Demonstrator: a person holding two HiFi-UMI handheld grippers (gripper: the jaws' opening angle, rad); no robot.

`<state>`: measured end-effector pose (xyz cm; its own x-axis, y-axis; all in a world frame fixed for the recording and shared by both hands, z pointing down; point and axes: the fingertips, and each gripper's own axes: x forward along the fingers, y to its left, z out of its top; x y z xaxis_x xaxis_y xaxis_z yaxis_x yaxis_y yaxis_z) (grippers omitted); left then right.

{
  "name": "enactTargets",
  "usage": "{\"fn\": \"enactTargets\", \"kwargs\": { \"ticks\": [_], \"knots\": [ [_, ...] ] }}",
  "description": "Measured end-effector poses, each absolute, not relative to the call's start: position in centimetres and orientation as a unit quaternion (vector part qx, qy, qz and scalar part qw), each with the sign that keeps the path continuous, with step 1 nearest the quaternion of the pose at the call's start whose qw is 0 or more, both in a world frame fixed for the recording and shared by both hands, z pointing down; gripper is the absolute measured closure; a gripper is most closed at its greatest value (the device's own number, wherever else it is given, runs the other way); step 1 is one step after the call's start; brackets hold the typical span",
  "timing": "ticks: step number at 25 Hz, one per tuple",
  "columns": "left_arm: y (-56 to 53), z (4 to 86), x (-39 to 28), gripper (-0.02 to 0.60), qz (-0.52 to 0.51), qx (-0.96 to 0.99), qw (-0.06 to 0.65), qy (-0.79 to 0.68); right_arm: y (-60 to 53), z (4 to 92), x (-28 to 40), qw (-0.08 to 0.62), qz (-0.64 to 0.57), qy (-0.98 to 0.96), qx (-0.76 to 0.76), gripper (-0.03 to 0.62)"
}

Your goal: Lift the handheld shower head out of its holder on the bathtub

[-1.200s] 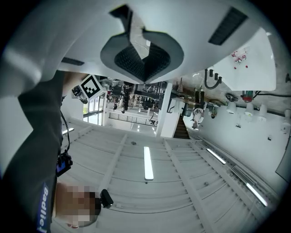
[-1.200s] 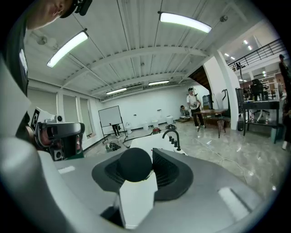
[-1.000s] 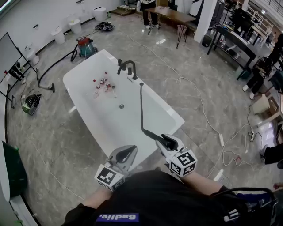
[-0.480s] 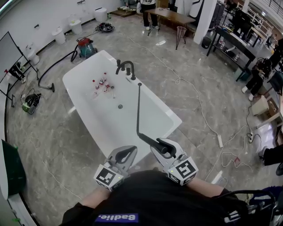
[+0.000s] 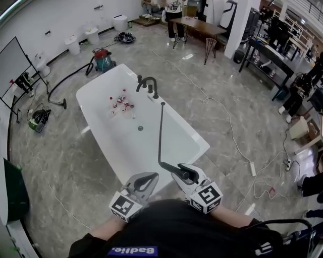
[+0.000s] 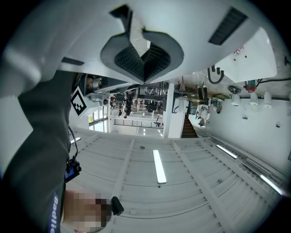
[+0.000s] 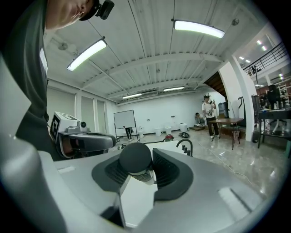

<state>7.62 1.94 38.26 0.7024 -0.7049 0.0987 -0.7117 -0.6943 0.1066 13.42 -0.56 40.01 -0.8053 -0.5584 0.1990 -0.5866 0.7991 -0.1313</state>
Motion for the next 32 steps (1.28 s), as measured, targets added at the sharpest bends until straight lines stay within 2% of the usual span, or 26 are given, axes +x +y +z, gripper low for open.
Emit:
{"fn": "enactTargets", "kwargs": {
  "ticks": [32],
  "knots": [
    [2.2,37.7,4.6,0.577,0.026,0.920,0.064,-0.386,-0.6,40.3,9.8,0.090,0.099,-0.951,0.279,0.464]
  ]
}}
